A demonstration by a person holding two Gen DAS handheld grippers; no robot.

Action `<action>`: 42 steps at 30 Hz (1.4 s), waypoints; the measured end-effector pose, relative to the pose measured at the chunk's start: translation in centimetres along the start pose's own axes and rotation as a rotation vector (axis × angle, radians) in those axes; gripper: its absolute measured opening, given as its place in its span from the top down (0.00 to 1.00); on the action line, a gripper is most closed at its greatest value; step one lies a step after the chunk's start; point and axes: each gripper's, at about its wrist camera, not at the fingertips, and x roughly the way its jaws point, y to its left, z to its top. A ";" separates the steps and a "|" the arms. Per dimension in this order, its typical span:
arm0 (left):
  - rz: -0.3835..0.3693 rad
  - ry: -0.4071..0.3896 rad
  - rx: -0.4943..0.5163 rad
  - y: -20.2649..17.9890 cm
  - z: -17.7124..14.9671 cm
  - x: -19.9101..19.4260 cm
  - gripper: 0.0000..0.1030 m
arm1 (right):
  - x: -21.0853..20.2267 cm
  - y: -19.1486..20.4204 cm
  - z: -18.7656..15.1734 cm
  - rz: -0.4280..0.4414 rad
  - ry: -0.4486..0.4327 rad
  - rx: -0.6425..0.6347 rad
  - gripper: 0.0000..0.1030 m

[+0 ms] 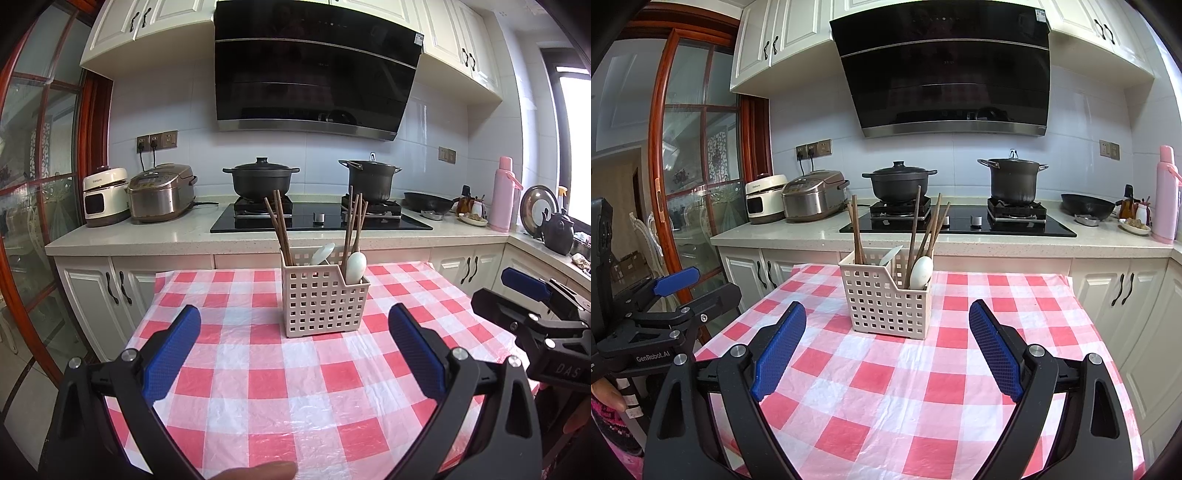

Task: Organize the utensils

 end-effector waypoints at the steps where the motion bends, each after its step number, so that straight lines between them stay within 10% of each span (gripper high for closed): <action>1: -0.001 0.000 0.001 0.0 0.0 0.0 0.04 | 0.0 0.0 0.0 0.000 0.000 0.000 0.18; 42: 0.004 -0.013 0.013 0.2 0.2 -0.7 0.04 | 0.1 0.0 -0.3 0.003 0.004 0.009 0.18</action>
